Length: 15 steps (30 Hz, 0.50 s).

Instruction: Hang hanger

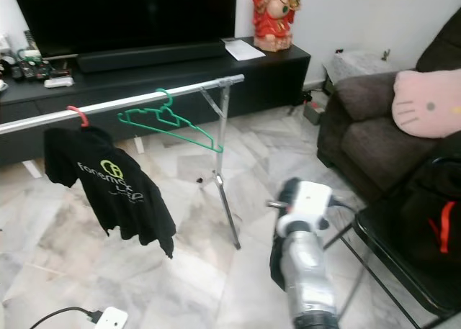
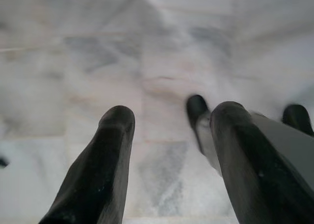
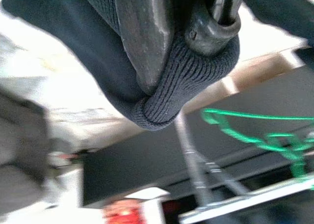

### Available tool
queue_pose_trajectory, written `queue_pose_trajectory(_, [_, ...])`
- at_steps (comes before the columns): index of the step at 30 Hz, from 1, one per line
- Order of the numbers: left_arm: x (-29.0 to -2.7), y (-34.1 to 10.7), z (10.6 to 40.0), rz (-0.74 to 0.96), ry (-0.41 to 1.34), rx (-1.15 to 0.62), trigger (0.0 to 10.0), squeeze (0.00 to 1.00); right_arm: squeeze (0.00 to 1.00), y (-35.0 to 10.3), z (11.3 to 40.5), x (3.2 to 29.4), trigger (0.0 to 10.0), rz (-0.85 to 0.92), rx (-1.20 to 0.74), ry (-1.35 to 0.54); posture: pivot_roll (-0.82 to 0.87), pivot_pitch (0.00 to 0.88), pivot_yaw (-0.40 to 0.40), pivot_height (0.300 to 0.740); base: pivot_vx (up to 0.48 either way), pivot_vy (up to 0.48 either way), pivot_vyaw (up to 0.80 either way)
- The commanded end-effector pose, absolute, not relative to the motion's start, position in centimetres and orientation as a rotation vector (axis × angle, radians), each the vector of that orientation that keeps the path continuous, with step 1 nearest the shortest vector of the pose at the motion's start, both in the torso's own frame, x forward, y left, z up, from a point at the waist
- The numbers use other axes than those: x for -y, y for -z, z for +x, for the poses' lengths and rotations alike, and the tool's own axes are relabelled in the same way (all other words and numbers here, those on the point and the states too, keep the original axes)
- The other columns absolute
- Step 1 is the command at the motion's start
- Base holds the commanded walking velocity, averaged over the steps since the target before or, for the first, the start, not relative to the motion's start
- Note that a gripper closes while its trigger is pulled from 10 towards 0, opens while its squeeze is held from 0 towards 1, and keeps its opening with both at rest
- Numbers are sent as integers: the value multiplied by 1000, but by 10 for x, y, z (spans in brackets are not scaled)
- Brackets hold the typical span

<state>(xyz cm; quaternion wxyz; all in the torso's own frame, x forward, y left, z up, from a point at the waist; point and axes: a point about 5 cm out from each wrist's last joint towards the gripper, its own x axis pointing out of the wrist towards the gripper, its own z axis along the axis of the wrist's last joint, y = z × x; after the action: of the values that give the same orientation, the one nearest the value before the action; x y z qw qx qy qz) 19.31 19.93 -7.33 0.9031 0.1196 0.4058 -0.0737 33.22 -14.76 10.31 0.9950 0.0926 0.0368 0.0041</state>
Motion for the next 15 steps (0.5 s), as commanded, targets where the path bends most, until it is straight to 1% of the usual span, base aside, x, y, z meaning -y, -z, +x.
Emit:
queue_pose_trajectory(1, [-197, 80, 183, 232, 147, -879, 10000, 0, 0, -103, 333, 156, 10000, 187, -66, 14, -75, 69, -16, 740, 0, 0, 794])
queue_pose_trajectory(15, [-195, 80, 182, 227, 136, -877, 10000, 0, 0, -93, 331, 164, 10000, 176, -101, 26, -64, 53, -29, 740, 0, 0, 791])
